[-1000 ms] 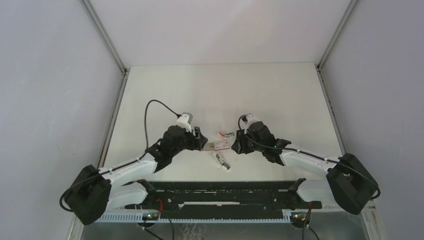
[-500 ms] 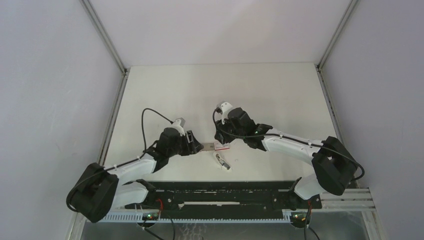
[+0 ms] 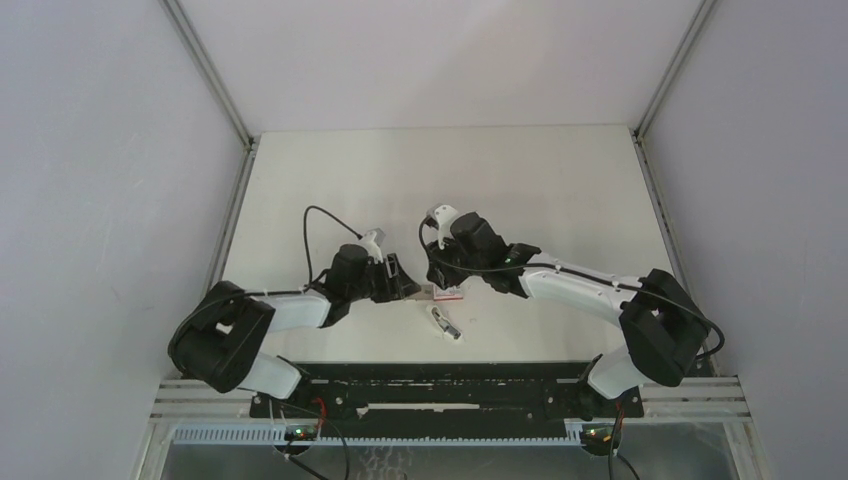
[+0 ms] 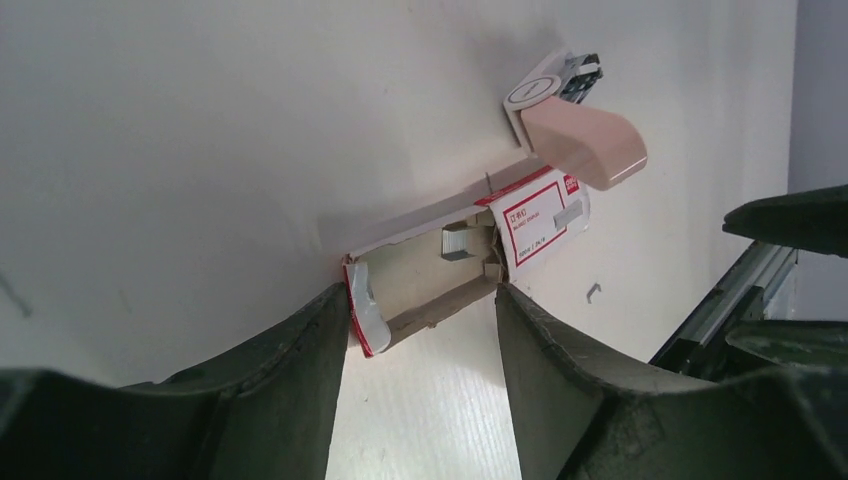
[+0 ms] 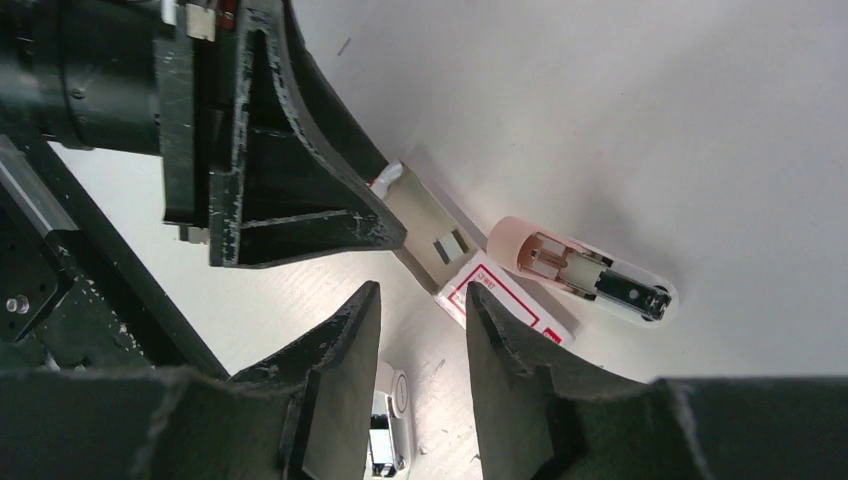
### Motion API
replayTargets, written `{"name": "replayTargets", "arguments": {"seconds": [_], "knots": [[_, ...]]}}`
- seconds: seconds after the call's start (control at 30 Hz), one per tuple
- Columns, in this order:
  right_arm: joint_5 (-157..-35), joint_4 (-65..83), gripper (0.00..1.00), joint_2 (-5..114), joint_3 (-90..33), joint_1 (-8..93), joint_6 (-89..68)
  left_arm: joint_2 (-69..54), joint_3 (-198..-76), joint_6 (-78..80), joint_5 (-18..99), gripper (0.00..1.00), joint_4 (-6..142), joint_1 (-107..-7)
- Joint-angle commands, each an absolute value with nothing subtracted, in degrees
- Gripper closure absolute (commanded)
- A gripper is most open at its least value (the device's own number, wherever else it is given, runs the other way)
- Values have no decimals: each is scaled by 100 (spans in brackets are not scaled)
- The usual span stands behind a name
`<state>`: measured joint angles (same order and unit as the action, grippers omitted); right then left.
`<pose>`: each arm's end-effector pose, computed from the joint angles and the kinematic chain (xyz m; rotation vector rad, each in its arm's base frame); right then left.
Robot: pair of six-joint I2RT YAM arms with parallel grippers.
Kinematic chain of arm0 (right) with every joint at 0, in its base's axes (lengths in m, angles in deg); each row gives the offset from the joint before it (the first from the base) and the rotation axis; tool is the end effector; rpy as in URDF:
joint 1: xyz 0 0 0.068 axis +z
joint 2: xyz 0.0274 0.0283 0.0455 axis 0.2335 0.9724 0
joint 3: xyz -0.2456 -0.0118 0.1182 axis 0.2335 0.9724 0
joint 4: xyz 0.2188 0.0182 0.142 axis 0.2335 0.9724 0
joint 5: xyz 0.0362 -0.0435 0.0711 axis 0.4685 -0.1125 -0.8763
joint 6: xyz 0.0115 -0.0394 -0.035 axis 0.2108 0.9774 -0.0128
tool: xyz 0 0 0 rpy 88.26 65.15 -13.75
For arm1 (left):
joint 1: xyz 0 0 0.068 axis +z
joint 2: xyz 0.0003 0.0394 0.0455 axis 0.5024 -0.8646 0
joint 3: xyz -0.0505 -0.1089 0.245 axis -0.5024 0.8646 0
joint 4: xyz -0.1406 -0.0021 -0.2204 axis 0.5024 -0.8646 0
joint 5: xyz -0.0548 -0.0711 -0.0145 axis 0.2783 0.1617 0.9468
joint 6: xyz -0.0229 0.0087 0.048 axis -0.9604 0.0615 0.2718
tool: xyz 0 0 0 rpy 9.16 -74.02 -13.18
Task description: Load the staples into the stapler
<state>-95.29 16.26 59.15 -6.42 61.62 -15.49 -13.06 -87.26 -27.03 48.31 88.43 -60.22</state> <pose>0.2126 0.2436 0.2262 -0.8022 2.2193 0.6665 0.2077 -0.1315 0.1326 -0.0364 2.3536 -0.9532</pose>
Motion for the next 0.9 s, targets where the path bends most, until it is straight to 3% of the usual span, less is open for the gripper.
{"name": "replayTargets", "arguments": {"seconds": [0.0, 0.43, 0.87], "knots": [[-9655, 1723, 64, 5971, -994, 6116, -1302, -1672, -9038, -2740, 5190, 39, 9298, -5950], [-9760, 2805, 69, 6984, -2095, 6208, -563, -1410, -8910, -2729, 4877, 39, 9720, -5149], [-9444, 3670, 73, 7986, -3015, 6528, -63, 349, -8604, -2151, 3980, 34, 8212, -4985]]}}
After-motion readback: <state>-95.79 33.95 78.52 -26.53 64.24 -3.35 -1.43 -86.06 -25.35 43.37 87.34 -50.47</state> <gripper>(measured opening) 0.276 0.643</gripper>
